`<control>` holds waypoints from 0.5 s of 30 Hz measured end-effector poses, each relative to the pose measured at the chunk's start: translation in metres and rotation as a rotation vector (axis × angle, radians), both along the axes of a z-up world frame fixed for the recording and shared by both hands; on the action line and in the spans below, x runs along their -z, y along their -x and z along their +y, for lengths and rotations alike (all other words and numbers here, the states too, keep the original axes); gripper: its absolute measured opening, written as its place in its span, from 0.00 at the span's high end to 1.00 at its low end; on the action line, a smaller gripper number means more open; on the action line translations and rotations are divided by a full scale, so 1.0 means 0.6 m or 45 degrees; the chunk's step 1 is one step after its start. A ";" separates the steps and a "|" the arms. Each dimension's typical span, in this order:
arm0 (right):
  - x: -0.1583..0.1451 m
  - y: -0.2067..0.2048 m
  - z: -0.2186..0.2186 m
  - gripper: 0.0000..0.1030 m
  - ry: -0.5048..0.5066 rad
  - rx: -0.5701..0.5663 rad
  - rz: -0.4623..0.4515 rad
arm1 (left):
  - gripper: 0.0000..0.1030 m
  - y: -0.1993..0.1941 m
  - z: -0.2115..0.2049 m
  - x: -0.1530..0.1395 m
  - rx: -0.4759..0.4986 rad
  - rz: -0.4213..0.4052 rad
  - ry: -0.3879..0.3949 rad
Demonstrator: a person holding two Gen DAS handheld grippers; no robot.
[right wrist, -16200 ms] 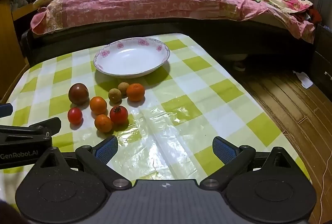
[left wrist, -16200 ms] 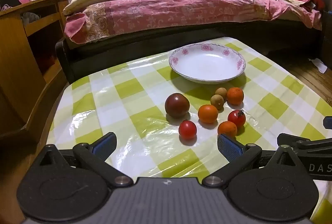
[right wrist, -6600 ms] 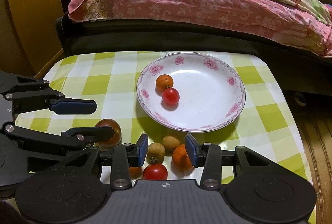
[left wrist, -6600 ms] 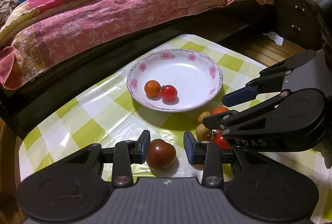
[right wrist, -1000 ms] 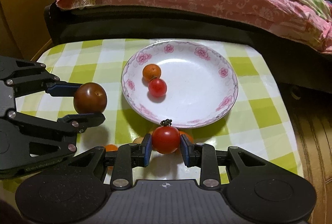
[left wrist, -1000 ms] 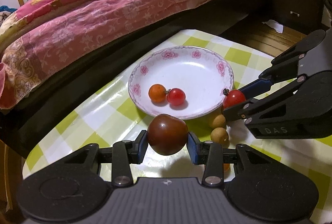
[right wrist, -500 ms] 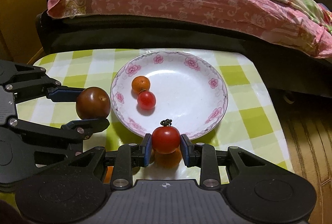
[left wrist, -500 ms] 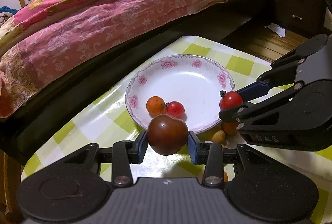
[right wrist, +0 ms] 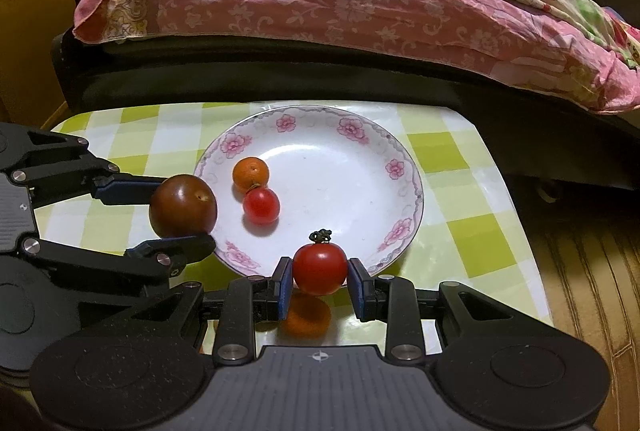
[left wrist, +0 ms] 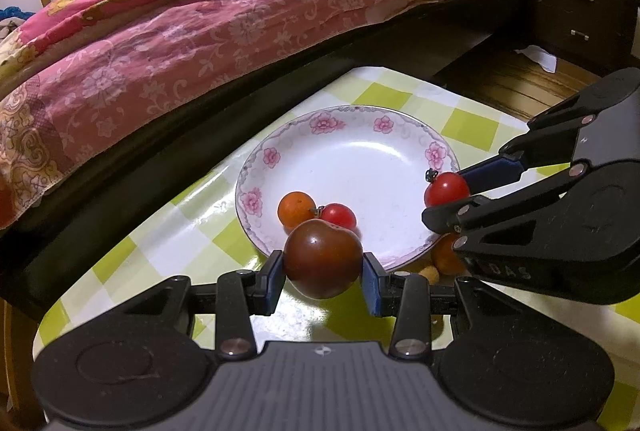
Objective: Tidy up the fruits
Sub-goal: 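Lift and carry both held tomatoes toward the white plate, then open both tools to release the tomatoes into the plate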
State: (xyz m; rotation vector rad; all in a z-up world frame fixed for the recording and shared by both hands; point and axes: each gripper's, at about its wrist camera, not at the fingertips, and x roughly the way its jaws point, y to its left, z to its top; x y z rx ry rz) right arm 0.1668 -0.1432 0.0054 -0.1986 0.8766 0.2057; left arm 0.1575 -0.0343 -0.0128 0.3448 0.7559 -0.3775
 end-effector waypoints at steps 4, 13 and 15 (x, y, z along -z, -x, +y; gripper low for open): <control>0.002 -0.005 0.001 0.75 0.005 0.006 -0.002 | 0.54 -0.007 0.001 0.007 -0.011 0.009 -0.004; 0.008 -0.011 -0.005 0.75 -0.018 0.008 -0.003 | 0.54 -0.011 0.006 0.010 -0.015 0.009 0.016; 0.008 -0.013 -0.008 0.75 -0.034 0.012 -0.002 | 0.54 -0.010 0.005 0.010 -0.009 0.005 0.011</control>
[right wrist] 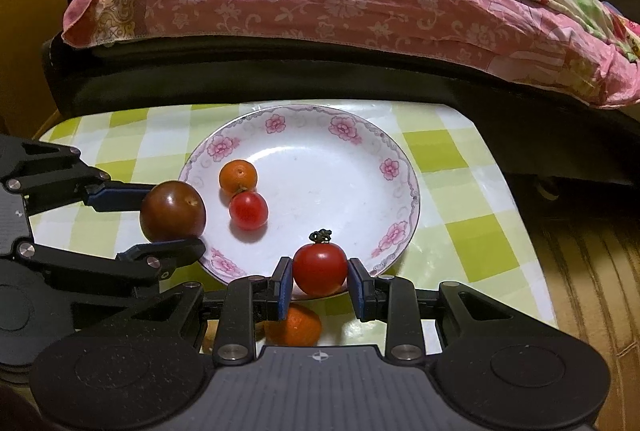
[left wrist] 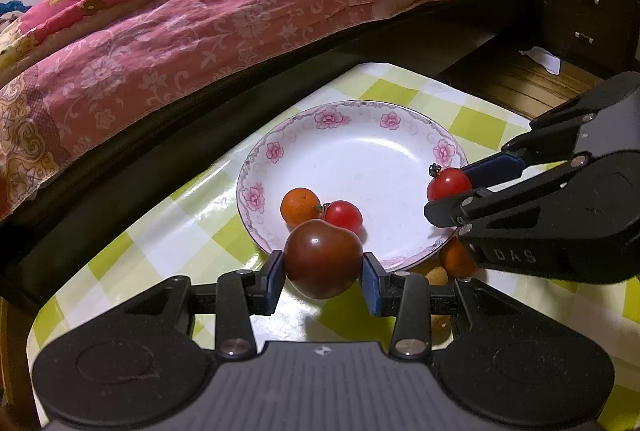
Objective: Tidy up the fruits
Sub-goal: 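Open both tools to release the tomatoes into the plate, then withdraw both open tools from the plate toward the remaining fruits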
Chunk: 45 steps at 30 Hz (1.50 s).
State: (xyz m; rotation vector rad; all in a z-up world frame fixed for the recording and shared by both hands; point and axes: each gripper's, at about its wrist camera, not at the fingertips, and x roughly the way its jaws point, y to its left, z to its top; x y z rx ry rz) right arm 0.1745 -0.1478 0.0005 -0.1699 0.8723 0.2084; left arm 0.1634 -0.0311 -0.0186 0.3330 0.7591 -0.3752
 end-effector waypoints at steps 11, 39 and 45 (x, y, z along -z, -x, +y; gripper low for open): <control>0.011 -0.007 -0.004 0.75 -0.050 -0.022 0.000 | 0.54 -0.018 -0.004 0.005 -0.013 0.002 0.027; 0.002 -0.018 -0.025 0.66 -0.083 -0.018 -0.071 | 0.53 -0.015 0.002 -0.012 -0.021 -0.029 0.052; -0.008 -0.013 -0.035 0.66 -0.094 -0.002 -0.087 | 0.53 -0.005 0.010 -0.018 -0.007 -0.032 0.051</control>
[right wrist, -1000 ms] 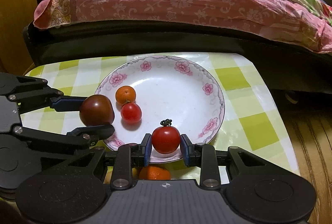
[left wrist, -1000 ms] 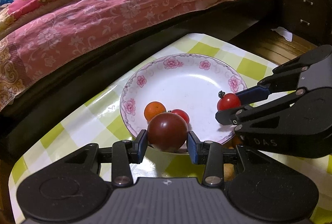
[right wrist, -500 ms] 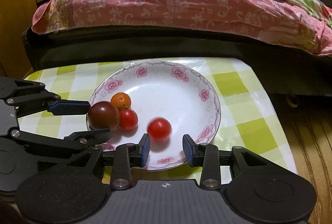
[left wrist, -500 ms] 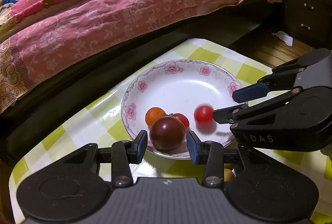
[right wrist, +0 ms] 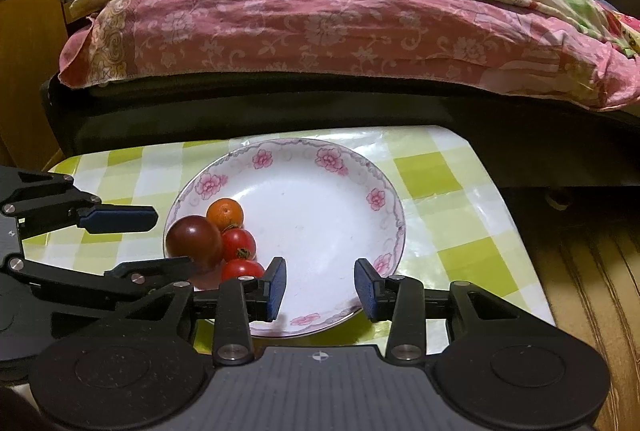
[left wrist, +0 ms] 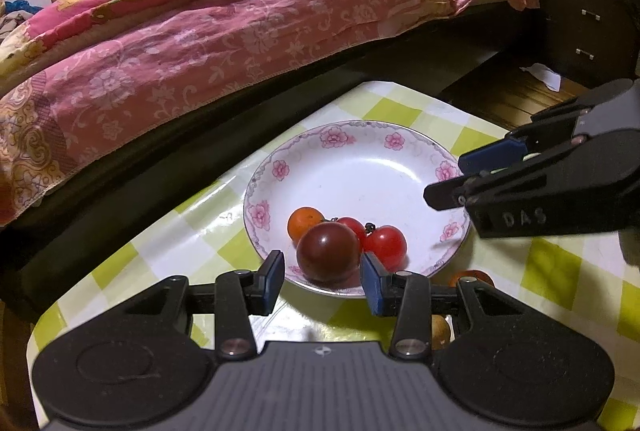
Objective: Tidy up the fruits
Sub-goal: 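Withdraw both open tools from the plate toward the remaining fruits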
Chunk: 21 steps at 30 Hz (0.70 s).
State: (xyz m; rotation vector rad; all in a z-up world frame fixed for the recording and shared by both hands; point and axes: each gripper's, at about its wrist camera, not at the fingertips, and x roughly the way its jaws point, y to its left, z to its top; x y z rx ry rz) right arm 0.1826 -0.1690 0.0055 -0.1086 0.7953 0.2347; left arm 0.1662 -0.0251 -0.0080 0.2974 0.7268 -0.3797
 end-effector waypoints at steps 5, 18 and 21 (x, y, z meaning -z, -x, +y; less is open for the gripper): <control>-0.006 0.005 -0.006 0.66 -0.020 0.009 -0.002 | 0.53 0.006 0.003 -0.002 0.008 -0.003 -0.001; -0.006 0.030 -0.009 0.66 -0.018 -0.015 0.026 | 0.53 0.028 0.005 0.002 0.056 0.038 -0.003; -0.003 0.044 -0.011 0.66 -0.018 -0.035 0.055 | 0.53 0.037 0.004 0.001 0.077 0.047 -0.002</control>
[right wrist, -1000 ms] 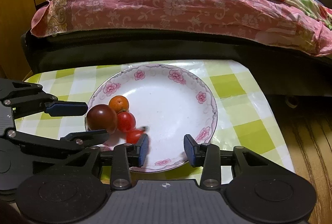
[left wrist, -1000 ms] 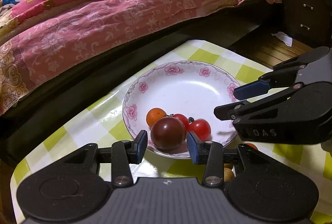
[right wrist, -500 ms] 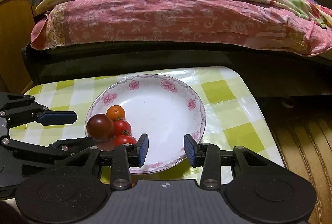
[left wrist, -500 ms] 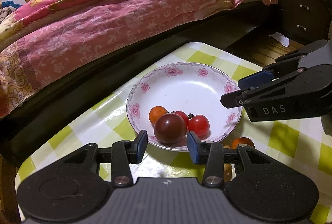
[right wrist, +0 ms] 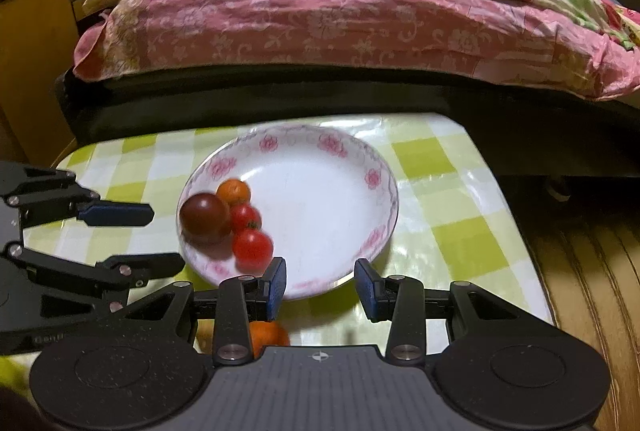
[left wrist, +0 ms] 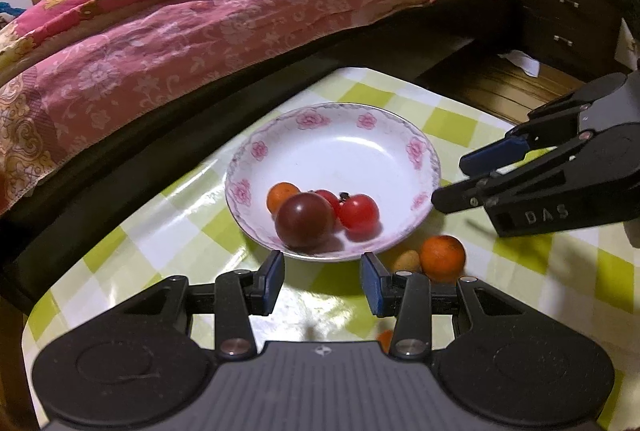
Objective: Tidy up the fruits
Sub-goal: 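Withdraw both open tools from the plate toward the remaining fruits, then grasp the small orange tomato with the left tool while the right tool grasps a tangerine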
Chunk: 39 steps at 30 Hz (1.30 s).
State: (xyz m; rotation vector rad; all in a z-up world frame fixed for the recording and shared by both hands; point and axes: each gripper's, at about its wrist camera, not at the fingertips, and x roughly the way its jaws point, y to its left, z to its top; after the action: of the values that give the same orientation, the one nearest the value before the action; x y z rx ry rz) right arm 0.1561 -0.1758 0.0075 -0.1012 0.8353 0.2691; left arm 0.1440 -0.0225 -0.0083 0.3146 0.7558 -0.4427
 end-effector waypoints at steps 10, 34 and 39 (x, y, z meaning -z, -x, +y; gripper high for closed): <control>0.009 0.025 0.001 0.65 -0.007 -0.047 0.076 | 0.53 0.036 -0.001 0.002 0.083 0.067 0.012; 0.030 0.032 0.005 0.56 0.031 -0.092 0.145 | 0.53 0.058 -0.013 0.039 0.156 0.166 -0.050; 0.033 0.031 0.011 0.55 0.034 -0.112 0.143 | 0.53 0.059 -0.018 0.045 0.165 0.178 -0.054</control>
State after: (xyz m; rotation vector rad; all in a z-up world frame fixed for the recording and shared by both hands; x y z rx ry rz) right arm 0.1376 -0.1692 -0.0125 -0.1491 0.9474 0.3487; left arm 0.1084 -0.0334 -0.0353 0.3763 0.8849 -0.5762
